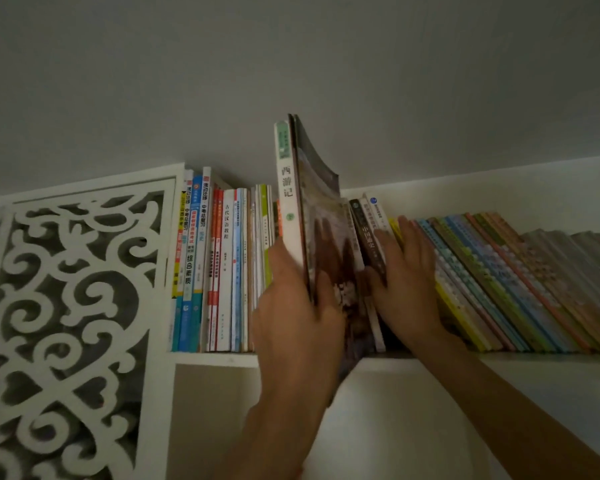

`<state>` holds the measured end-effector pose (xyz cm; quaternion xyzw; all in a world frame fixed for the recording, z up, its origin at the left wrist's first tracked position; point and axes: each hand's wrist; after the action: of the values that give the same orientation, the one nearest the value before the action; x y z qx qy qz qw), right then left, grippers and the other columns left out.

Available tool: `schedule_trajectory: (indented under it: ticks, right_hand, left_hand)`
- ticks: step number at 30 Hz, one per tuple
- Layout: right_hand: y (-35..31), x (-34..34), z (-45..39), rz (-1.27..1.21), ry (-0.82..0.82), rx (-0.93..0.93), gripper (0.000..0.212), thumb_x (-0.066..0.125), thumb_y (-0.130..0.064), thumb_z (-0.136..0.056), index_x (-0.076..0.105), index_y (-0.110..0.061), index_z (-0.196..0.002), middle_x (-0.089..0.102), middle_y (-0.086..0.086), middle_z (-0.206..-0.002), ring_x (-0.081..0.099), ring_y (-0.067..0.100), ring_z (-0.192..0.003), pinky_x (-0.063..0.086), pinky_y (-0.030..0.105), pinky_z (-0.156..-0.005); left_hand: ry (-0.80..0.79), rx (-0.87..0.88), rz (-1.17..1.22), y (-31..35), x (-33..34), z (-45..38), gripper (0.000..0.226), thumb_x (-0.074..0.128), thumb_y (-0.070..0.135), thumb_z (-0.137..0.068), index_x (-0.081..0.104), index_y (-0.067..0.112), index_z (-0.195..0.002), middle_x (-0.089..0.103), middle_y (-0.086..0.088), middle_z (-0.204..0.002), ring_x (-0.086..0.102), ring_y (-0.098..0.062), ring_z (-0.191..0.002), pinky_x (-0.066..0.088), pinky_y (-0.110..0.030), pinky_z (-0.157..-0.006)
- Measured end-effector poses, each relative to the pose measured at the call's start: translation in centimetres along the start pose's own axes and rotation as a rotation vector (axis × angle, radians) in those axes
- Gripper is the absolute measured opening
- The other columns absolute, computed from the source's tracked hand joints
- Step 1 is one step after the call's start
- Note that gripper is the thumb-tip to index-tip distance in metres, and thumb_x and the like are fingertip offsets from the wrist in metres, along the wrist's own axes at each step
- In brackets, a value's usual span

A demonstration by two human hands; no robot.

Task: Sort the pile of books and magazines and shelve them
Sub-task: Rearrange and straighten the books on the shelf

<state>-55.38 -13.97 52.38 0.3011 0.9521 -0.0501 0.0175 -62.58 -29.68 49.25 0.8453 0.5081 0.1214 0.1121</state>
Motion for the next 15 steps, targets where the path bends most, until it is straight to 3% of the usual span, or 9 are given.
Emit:
schedule_trajectory:
  ticks: [3, 7, 9, 11, 13, 15]
  right_hand:
    - [-0.1, 0.4, -0.2, 0.024, -0.053, 0.029, 0.057, 0.06, -0.03, -0.089, 0.039, -0.012, -0.138, 0.016, 0.017, -0.154, 0.007, 0.032, -0.144, 0.006, 0.05, -0.117]
    - [-1.5, 1.7, 0.0, 0.149, -0.157, 0.098, 0.09, 0.056, -0.062, -0.079, 0.018, -0.017, -0.148, 0.0, 0.015, -0.157, -0.004, 0.031, -0.145, -0.002, 0.053, -0.114]
    - [-1.9, 2.4, 0.1, 0.243, -0.177, 0.139, 0.104, 0.047, -0.076, -0.073, 0.007, -0.018, -0.15, -0.009, 0.014, -0.157, -0.01, 0.033, -0.144, -0.007, 0.055, -0.112]
    - [-2.0, 2.8, 0.2, 0.303, -0.143, 0.132, 0.109, 0.032, -0.085, -0.069, 0.009, -0.017, -0.15, -0.006, 0.016, -0.157, -0.006, 0.036, -0.144, -0.007, 0.054, -0.111]
    - [-1.7, 3.0, 0.3, 0.315, -0.105, 0.101, 0.112, 0.014, -0.089, -0.065, 0.014, -0.016, -0.15, 0.001, 0.018, -0.157, 0.0, 0.039, -0.144, -0.007, 0.052, -0.108]
    - [-1.5, 3.0, 0.2, 0.32, -0.14, 0.107, 0.11, 0.011, -0.086, -0.064, 0.007, -0.018, -0.15, -0.006, 0.015, -0.157, -0.006, 0.037, -0.144, -0.012, 0.05, -0.107]
  left_hand:
    - [0.008, -0.004, -0.02, -1.0, -1.9, -0.9, 0.034, 0.05, 0.014, -0.093, 0.038, 0.021, -0.124, 0.041, 0.028, -0.08, 0.049, 0.019, -0.069, 0.042, -0.004, -0.056]
    - [0.018, -0.03, 0.005, -2.2, -3.4, -1.9, 0.035, 0.051, 0.013, -0.092, 0.04, 0.014, -0.125, 0.051, 0.015, -0.092, 0.047, 0.012, -0.067, 0.042, -0.009, -0.059]
    - [0.015, -0.022, 0.014, -2.5, -3.8, -2.0, 0.034, 0.052, 0.012, -0.092, 0.04, 0.012, -0.123, 0.052, 0.01, -0.097, 0.045, 0.011, -0.069, 0.041, -0.016, -0.065]
    - [0.015, -0.013, 0.032, -2.8, -3.9, -2.0, 0.033, 0.052, 0.012, -0.092, 0.04, 0.012, -0.122, 0.051, 0.013, -0.093, 0.045, 0.011, -0.07, 0.041, -0.014, -0.063]
    - [0.002, -0.02, 0.057, -3.0, -3.8, -2.1, 0.033, 0.052, 0.012, -0.092, 0.04, 0.014, -0.122, 0.047, 0.021, -0.085, 0.046, 0.011, -0.069, 0.042, -0.011, -0.062]
    - [-0.012, -0.02, 0.074, -3.3, -3.6, -2.1, 0.036, 0.052, 0.012, -0.092, 0.039, 0.014, -0.125, 0.046, 0.022, -0.085, 0.046, 0.011, -0.07, 0.043, -0.013, -0.063]
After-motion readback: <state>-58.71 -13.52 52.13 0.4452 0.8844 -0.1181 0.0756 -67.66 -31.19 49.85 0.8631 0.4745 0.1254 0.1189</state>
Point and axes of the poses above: each hand's wrist, its own z-axis away from the middle knuckle, its own x-axis out of the palm, y = z × x
